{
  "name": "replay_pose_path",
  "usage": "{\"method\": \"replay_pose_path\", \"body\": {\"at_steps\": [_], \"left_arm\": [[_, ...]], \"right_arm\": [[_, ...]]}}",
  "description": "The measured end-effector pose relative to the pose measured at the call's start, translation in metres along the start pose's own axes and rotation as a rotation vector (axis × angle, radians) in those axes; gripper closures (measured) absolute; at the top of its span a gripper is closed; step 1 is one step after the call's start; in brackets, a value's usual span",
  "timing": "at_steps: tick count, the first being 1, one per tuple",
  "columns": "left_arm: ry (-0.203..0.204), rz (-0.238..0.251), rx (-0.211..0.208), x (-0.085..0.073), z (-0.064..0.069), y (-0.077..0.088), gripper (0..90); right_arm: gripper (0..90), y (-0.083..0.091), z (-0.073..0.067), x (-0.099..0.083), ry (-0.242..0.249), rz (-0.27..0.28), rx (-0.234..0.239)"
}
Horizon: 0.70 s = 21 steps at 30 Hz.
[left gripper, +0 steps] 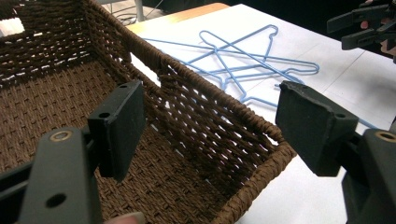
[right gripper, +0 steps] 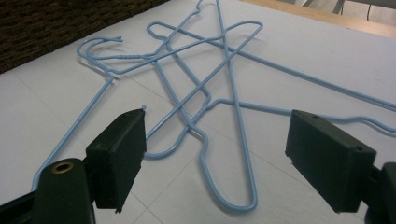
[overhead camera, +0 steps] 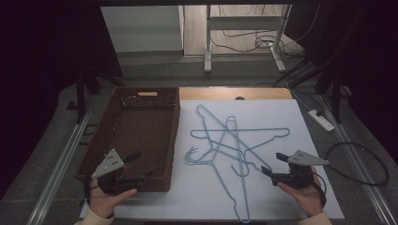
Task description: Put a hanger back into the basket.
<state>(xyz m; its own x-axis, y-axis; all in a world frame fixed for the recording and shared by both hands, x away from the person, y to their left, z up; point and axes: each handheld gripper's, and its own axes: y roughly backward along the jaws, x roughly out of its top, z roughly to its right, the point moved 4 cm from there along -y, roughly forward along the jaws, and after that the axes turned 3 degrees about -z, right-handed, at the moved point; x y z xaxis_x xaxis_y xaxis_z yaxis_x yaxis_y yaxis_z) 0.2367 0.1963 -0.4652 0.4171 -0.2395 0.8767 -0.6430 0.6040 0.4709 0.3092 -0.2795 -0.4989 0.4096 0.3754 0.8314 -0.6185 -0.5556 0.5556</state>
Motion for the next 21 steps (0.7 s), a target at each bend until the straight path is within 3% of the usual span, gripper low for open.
{"method": "replay_pose_path", "body": {"at_steps": [21], "left_arm": [[-0.003, -0.01, -0.002, -0.0008, 0.0006, -0.0018, 25.0]], "right_arm": [[23.2, -0.0027, -0.0032, 0.0002, 0.033, -0.033, 0.005]]}}
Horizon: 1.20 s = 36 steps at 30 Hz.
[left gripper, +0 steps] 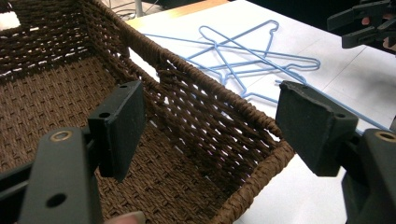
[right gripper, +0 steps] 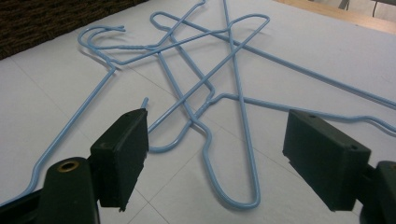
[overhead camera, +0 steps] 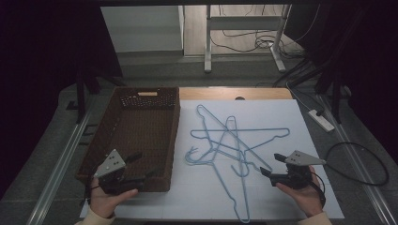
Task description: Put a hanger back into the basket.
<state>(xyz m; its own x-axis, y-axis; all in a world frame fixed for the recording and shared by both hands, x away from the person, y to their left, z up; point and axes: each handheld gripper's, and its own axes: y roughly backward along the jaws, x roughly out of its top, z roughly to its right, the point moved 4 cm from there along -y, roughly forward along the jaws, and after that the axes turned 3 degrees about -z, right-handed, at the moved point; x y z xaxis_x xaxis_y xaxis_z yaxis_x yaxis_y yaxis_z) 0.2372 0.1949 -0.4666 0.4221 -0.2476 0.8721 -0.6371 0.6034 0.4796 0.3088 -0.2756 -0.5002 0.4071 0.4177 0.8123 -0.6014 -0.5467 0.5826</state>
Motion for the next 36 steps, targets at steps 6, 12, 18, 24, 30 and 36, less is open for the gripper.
{"method": "replay_pose_path", "body": {"at_steps": [6, 12, 18, 24, 30, 36], "left_arm": [[0.0, 0.0, -0.001, 0.0, 0.0, 0.0, 25.1], [0.002, 0.003, -0.001, 0.0, -0.001, 0.0, 25.2], [-0.008, -0.013, -0.011, 0.0, 0.001, -0.004, 25.2], [-0.006, -0.019, -0.015, -0.001, 0.001, -0.005, 25.2], [-0.009, -0.024, -0.018, -0.002, 0.001, -0.006, 25.3], [-0.011, -0.027, -0.018, -0.002, 0.001, -0.007, 25.3]], "right_arm": [[23.8, -0.004, -0.001, 0.004, 0.017, -0.027, 0.017], [24.5, -0.012, -0.006, 0.024, 0.064, -0.061, 0.068], [26.0, -0.028, -0.019, 0.051, 0.134, -0.093, 0.118], [27.2, -0.054, -0.036, 0.071, 0.211, -0.161, 0.188], [29.4, -0.088, -0.056, 0.083, 0.291, -0.246, 0.253], [30.4, -0.117, -0.075, 0.091, 0.359, -0.315, 0.301]]}}
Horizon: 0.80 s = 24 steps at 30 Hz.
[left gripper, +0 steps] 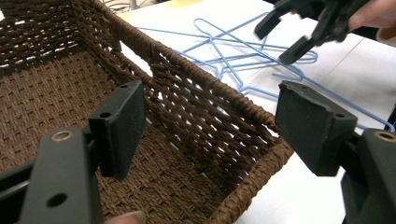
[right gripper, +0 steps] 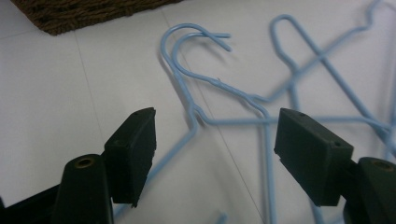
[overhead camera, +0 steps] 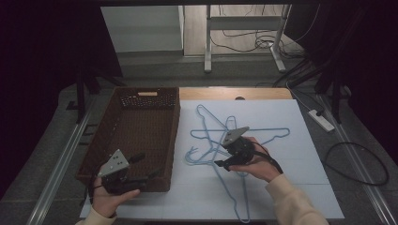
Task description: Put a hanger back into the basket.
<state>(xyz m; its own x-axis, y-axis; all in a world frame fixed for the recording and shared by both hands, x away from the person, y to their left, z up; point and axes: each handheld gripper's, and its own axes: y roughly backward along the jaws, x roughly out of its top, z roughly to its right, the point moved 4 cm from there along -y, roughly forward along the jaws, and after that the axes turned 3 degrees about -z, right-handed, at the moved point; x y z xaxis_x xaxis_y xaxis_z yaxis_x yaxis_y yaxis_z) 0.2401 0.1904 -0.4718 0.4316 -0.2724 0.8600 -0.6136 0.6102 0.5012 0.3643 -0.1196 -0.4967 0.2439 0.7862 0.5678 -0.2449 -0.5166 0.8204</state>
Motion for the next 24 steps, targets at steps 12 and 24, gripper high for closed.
{"method": "replay_pose_path", "body": {"at_steps": [12, 24], "left_arm": [[-0.001, -0.001, 0.001, 0.0, -0.001, 0.001, 25.3], [-0.003, 0.003, 0.005, 0.001, -0.002, 0.002, 25.3]], "right_arm": [[41.2, -0.055, -0.004, 0.02, 0.1, -0.163, 0.071], [67.1, -0.072, -0.011, 0.026, 0.17, -0.271, 0.113]]}}
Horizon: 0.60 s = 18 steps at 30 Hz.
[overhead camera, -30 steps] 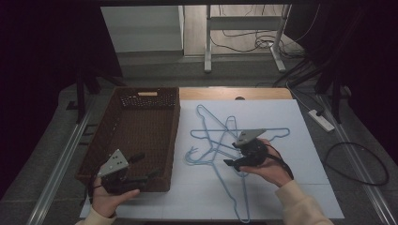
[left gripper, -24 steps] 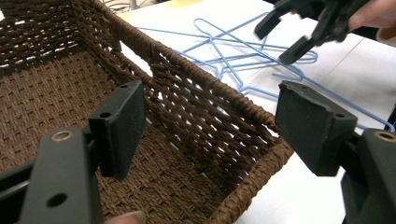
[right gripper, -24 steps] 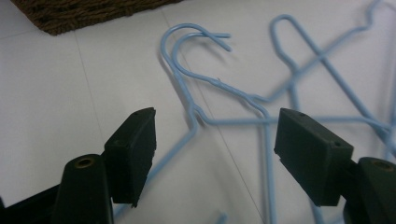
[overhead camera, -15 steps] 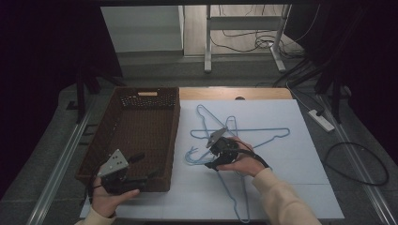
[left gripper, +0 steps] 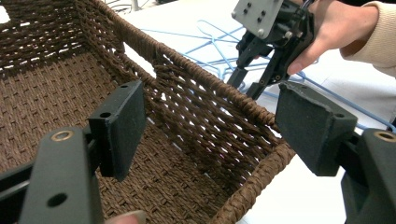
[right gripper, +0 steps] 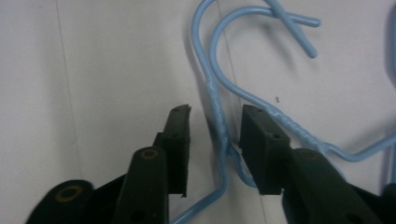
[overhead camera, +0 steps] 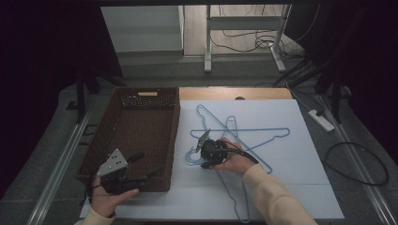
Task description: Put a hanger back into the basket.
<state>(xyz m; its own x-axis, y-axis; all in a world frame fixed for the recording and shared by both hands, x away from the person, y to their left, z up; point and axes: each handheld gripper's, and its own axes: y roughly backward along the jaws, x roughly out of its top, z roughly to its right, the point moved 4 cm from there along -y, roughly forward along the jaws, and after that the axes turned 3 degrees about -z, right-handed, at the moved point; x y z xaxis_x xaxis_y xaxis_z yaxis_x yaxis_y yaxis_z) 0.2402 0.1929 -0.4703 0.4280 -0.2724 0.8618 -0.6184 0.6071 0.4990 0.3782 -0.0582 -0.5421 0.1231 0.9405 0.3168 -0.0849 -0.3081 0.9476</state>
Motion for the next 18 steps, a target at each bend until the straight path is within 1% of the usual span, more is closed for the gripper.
{"method": "replay_pose_path", "body": {"at_steps": [1, 2, 3, 4, 6, 9, 11, 12, 14, 15, 16, 17, 18], "left_arm": [[0.0, 0.0, 0.0, 0.0, 0.0, 0.0, 25.3], [0.0, 0.0, 0.0, 0.0, 0.0, 0.0, 25.3], [-0.001, 0.001, 0.0, 0.0, 0.0, 0.0, 25.3], [-0.001, 0.001, 0.0, 0.0, 0.0, 0.0, 25.3], [-0.001, 0.001, 0.001, 0.0, 0.0, 0.0, 25.4], [-0.001, 0.001, 0.002, 0.0, 0.0, 0.0, 25.3], [-0.002, 0.002, 0.002, 0.001, 0.0, 0.001, 25.4], [-0.002, 0.003, 0.003, 0.001, 0.0, 0.001, 25.3], [-0.003, 0.005, 0.003, 0.001, 0.001, 0.001, 25.4], [-0.005, 0.008, 0.004, 0.002, 0.001, 0.002, 25.4], [-0.005, 0.01, 0.005, 0.002, 0.001, 0.002, 25.4], [-0.005, 0.012, 0.004, 0.003, 0.001, 0.002, 25.4], [-0.005, 0.012, 0.004, 0.003, 0.001, 0.002, 25.4]], "right_arm": [[69.9, 0.0, 0.0, 0.001, 0.004, 0.001, 0.006], [76.3, 0.0, 0.0, 0.001, 0.012, -0.002, 0.028], [78.4, 0.0, 0.0, 0.001, 0.016, -0.003, 0.041], [79.3, 0.0, 0.0, 0.001, 0.021, -0.002, 0.043], [82.0, 0.0, 0.0, 0.001, 0.045, -0.002, 0.035], [86.2, 0.001, -0.003, 0.001, 0.085, -0.015, -0.022], [86.2, 0.002, -0.003, 0.001, 0.082, -0.017, -0.03], [86.3, 0.005, -0.003, 0.0, 0.08, -0.005, -0.028], [86.5, 0.008, -0.003, -0.001, 0.088, -0.001, -0.044], [86.6, 0.014, -0.002, -0.002, 0.081, 0.021, -0.059], [86.7, 0.016, -0.001, -0.002, 0.078, 0.035, -0.064], [86.8, 0.02, -0.001, -0.003, 0.064, 0.048, -0.072], [86.8, 0.02, -0.001, -0.003, 0.064, 0.048, -0.072]]}}
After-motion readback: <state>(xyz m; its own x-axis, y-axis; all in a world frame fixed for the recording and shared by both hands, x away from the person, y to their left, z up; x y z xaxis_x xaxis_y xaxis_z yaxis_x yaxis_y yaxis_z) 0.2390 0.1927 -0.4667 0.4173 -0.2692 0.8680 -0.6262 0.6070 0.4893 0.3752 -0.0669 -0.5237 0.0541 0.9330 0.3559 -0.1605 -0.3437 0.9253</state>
